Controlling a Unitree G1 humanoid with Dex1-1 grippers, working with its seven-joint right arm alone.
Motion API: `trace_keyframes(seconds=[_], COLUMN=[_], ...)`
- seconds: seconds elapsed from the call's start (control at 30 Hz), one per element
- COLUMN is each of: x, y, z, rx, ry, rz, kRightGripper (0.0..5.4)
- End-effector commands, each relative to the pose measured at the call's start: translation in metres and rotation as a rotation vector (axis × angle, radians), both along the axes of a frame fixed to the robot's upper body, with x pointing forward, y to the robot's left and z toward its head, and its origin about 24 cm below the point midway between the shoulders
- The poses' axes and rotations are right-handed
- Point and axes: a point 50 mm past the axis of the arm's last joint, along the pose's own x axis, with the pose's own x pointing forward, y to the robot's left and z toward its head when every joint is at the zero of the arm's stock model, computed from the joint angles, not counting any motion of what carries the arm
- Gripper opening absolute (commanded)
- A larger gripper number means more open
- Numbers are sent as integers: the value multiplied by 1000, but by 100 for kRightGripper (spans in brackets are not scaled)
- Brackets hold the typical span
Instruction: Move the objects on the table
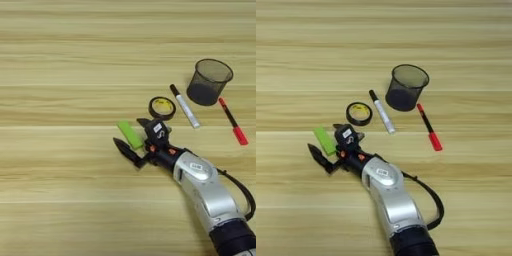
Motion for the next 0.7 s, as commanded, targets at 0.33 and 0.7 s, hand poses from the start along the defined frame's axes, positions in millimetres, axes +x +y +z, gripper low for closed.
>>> trace_keyframes(seconds=[0.33,0.7], x=[3,4], y=[-3,-4], z=[0,-1], rx=[-33,-32], ry=[17,15], rz=[-7,-18], kRightGripper=[328,194])
